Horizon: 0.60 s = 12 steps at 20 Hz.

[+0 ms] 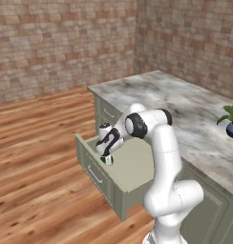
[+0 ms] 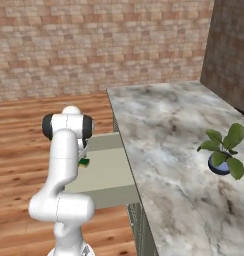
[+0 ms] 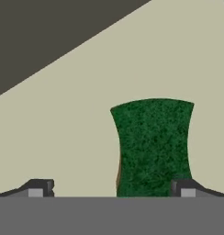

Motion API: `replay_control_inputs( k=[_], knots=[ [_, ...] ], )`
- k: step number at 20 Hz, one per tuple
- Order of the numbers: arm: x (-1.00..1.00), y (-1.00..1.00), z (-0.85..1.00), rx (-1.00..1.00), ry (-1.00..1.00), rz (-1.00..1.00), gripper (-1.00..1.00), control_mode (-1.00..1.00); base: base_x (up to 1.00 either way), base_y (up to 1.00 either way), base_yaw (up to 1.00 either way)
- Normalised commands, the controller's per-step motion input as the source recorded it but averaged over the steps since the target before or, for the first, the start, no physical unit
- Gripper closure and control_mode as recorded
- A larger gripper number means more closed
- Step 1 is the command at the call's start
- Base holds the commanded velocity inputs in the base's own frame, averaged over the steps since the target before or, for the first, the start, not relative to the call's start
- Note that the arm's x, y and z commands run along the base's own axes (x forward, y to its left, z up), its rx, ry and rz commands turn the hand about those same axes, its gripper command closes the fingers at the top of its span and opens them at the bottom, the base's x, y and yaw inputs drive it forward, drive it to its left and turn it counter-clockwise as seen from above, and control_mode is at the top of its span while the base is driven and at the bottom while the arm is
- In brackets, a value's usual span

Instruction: Restock the sink supplies by placing the sponge and soap dispenser on the counter and next to the sink. Make sure the soap dispenser is upright.

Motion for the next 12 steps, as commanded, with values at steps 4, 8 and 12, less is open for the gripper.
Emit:
replay_control_inputs(
  k=[4,8,12],
  knots=[
    [0.2,0.07,-0.26,-0.01,0.0,0.0,-1.0,-1.0,0.0,0.0,0.0],
    [0.22,0.09,-0.2,-0.02,0.0,0.0,-1.0,-1.0,0.0,0.0,0.0],
    [0.23,0.09,-0.07,-0.02,0.0,0.0,-1.0,-1.0,0.0,0.0,0.0]
  ],
)
